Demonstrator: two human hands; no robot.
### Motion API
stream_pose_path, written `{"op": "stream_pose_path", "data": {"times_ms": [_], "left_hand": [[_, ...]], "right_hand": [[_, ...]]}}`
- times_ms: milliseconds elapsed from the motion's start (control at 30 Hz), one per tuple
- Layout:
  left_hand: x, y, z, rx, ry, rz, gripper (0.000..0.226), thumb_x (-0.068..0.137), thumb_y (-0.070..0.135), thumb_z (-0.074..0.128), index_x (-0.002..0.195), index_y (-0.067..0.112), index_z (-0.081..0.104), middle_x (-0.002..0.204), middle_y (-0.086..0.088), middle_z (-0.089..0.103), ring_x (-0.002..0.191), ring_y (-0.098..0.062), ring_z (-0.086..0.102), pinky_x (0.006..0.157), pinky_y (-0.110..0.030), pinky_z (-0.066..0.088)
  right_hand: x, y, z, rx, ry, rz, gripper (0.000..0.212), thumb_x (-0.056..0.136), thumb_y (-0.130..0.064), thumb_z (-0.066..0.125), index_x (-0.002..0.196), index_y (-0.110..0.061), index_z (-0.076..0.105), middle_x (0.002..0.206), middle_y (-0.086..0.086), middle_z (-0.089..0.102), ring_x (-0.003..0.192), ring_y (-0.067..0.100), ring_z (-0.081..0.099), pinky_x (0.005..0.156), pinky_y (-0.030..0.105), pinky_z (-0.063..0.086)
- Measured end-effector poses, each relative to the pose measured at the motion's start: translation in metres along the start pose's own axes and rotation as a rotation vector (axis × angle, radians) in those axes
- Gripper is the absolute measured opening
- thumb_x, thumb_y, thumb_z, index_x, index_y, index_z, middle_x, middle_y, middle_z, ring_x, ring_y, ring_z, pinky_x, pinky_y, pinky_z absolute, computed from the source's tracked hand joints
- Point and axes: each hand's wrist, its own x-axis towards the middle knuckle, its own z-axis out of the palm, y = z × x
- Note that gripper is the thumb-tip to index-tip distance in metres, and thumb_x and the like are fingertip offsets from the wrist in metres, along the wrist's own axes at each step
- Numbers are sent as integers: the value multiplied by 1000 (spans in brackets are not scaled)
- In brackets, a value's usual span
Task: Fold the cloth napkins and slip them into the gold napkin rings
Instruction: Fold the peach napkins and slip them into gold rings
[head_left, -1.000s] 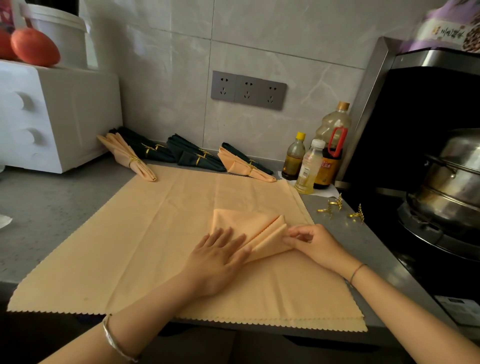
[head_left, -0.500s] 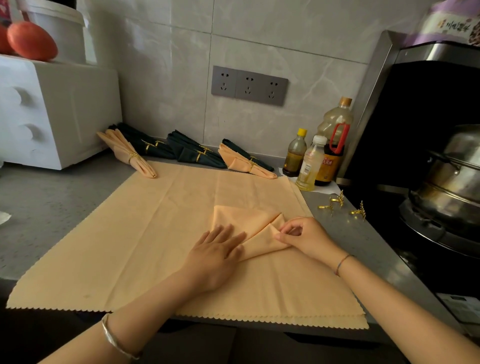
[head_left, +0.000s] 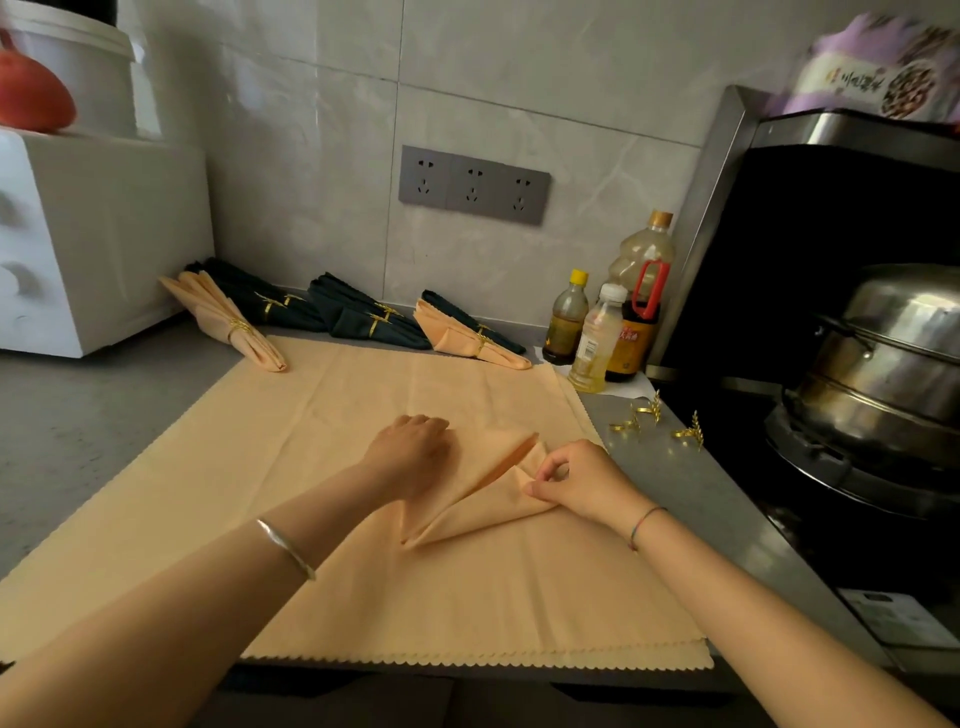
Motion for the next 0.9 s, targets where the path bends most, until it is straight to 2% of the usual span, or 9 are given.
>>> {"op": "stream_pose_path", "data": {"times_ms": [133, 233, 400, 467, 533, 633, 700, 767, 900], "left_hand": [[9, 0, -9, 70, 96, -59, 37, 102, 35, 32, 127, 19, 55, 123, -3, 58, 112, -21, 53, 86, -31, 46], [7, 5, -19, 76, 91, -132, 41, 101, 45, 34, 122, 18, 55, 117, -2, 62, 106, -19, 58, 71, -24, 42], [-17, 15, -26, 126, -43, -182, 47, 99, 45, 38, 130, 10, 45, 118, -7, 60, 102, -22, 58, 73, -27, 43], [-29, 23, -27, -27, -134, -191, 47, 99, 38, 42, 134, 7, 37, 107, -8, 62, 85, -20, 59, 68, -26, 47], [-39, 34, -24, -296, -219, -204, 48, 99, 27, 45, 138, 6, 26, 85, -5, 60, 62, -14, 57, 49, -21, 48], [-50, 47, -16, -406, -276, -142, 44, 97, 18, 46, 132, 0, 25, 76, -5, 60, 51, -10, 54, 41, -18, 45], [-53, 51, -13, -315, -339, -112, 47, 97, 21, 44, 131, -9, 29, 79, -8, 63, 54, -13, 56, 43, -17, 45], [-53, 55, -12, -205, -326, -112, 59, 98, 30, 42, 139, -8, 26, 99, -13, 67, 72, -19, 62, 55, -17, 48], [-44, 58, -7, 177, 42, -1, 72, 99, 48, 32, 152, 14, -3, 142, -9, 40, 127, -26, 44, 98, -33, 39]], "right_hand": [[1, -2, -1, -66, 45, 14, 20, 73, -33, 77, 65, -28, 59, 88, -9, 56, 87, 12, 55, 76, 28, 45], [3, -1, -5, -113, 71, 23, 23, 74, -40, 75, 80, -26, 58, 98, -8, 48, 96, 14, 52, 81, 29, 44], [11, 1, -4, -126, 74, 104, 48, 75, -49, 71, 108, -20, 53, 116, -2, 46, 104, 16, 51, 86, 30, 45], [14, 1, 0, -105, 86, 116, 49, 76, -51, 69, 110, -19, 52, 117, -1, 47, 104, 17, 52, 88, 32, 45], [16, 0, 3, -76, 116, 125, 48, 77, -51, 67, 109, -19, 52, 117, 0, 49, 102, 18, 52, 88, 34, 45], [16, 2, 7, -34, 143, 138, 47, 78, -53, 65, 109, -19, 53, 114, -1, 50, 100, 17, 52, 88, 34, 46], [15, 4, 11, -11, 156, 138, 45, 77, -54, 65, 105, -20, 54, 111, -2, 50, 99, 17, 53, 88, 35, 46], [13, 6, 16, -1, 176, 120, 39, 77, -54, 64, 99, -23, 56, 106, -4, 51, 97, 16, 53, 88, 35, 46], [11, 9, 21, 15, 232, 72, 31, 80, -52, 63, 95, -25, 57, 98, -8, 51, 97, 14, 54, 88, 34, 44]]}}
